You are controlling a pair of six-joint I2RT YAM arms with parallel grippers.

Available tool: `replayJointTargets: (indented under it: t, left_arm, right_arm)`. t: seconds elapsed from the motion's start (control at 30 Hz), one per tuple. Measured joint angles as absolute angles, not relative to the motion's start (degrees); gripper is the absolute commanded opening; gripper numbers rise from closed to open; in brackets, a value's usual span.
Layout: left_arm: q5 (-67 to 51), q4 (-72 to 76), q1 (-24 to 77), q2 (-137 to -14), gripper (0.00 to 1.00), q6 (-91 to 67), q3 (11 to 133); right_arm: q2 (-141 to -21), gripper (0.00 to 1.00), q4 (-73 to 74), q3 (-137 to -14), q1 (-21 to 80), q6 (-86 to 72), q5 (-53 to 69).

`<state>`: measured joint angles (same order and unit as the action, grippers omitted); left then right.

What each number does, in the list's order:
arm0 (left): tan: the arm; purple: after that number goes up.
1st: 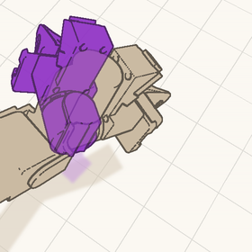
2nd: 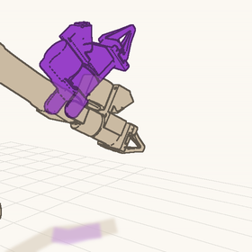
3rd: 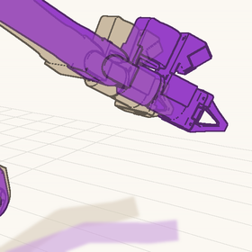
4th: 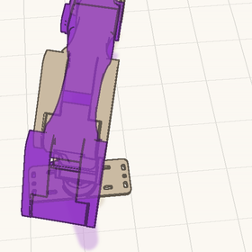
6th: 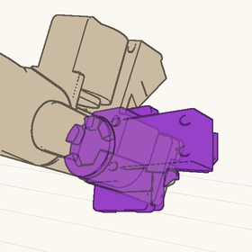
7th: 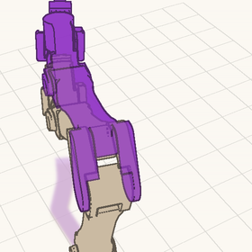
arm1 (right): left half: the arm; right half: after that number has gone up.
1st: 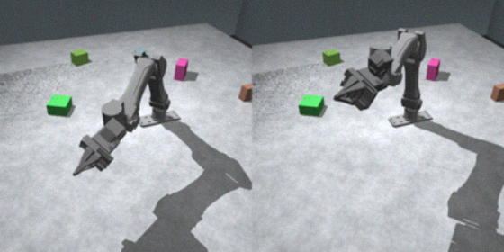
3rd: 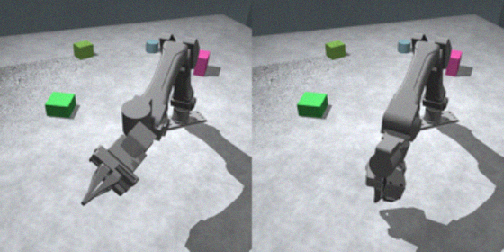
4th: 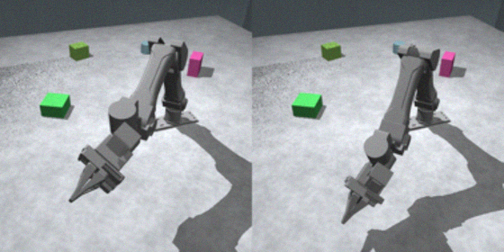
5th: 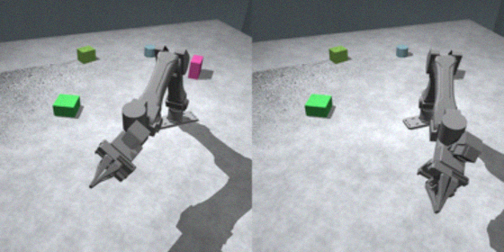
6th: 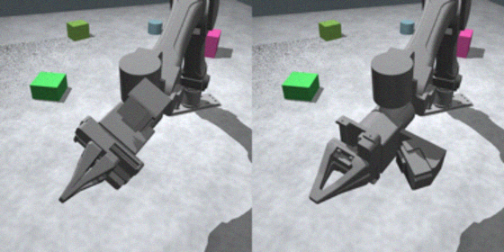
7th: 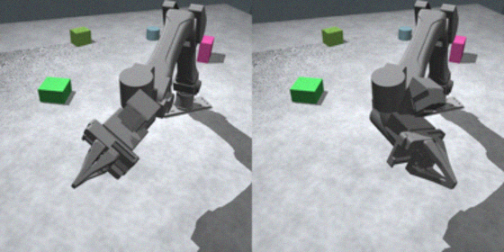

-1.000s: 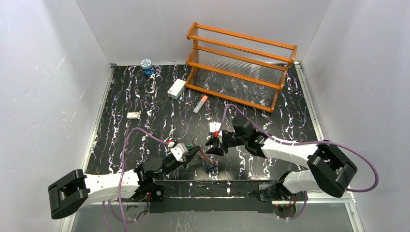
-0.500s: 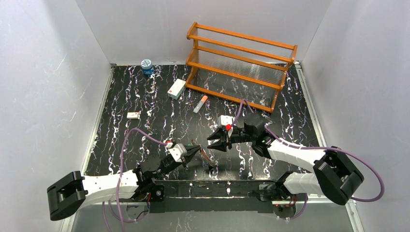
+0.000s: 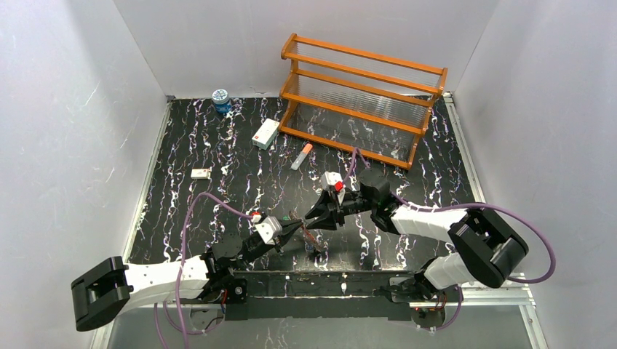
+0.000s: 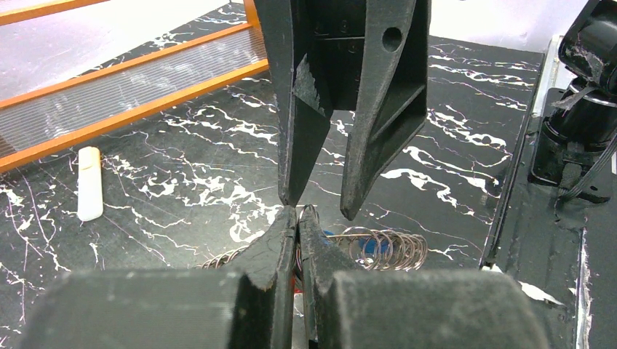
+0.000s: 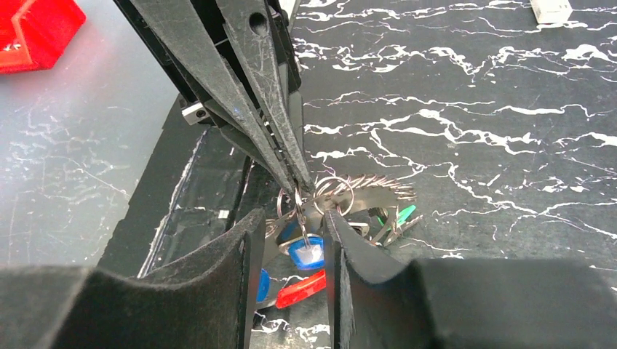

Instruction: Put the keys on the keyring

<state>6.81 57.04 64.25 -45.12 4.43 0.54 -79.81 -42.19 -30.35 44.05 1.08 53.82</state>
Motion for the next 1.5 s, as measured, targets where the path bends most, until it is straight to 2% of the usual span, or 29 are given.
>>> replayJointTargets:
  t: [0.1,0.33,0.5,0.57,0.67,0.77,0.8,0.93,1.03,1.3,1.5]
  left_arm:
    - [6.7,57.0,64.2,-45.1,0.0,4.4,0.5]
    - [6.4,57.0,64.2,-45.1,0.0,4.4,0.5]
    - [6.1,57.0,64.2,-45.0,0.0,4.4,0.5]
    - [5.9,57.0,64.2,-44.9,0.0,4.4,0.5]
    - [6.0,57.0,64.2,-44.7,0.0,4.6,0.5]
    - [6.3,56.7,64.2,-44.4,0.25,5.0,0.5]
    - [6.6,56.6,64.2,-44.3,0.3,5.4,0.5]
    - [7.0,57.0,64.2,-42.7,0.46,6.0,0.5]
    - [7.7,56.0,64.2,-41.1,0.53,6.9,0.5]
    - [10.2,43.5,64.2,-38.7,0.56,10.7,2.9]
    - [10.6,33.1,64.2,-39.8,0.48,13.9,7.5]
  right_arm:
    - [-80.4,0.37,-43.9,-30.4,44.1,-0.2,54.5]
    - [-82.3,0.16,-45.2,-31.4,44.1,-1.8,55.5]
    - [-83.0,0.15,-45.1,-31.7,44.3,-2.2,55.7]
    - [-83.0,0.01,-45.0,-31.8,44.3,-2.1,55.7]
    - [-83.0,0.01,-44.2,-32.4,44.3,-1.5,55.9]
    - [-82.8,0.01,-41.3,-33.4,44.3,0.0,55.6]
    - [-82.6,0.01,-39.4,-33.9,44.4,1.0,55.2]
    - [-80.6,0.01,-28.5,-36.2,44.4,6.5,51.7]
    - [-78.8,0.01,-19.2,-38.9,44.7,11.0,48.4]
    - [-78.3,0.01,4.4,-50.4,48.9,21.0,35.7]
    - [-82.6,0.01,15.1,-55.5,52.7,25.5,26.2]
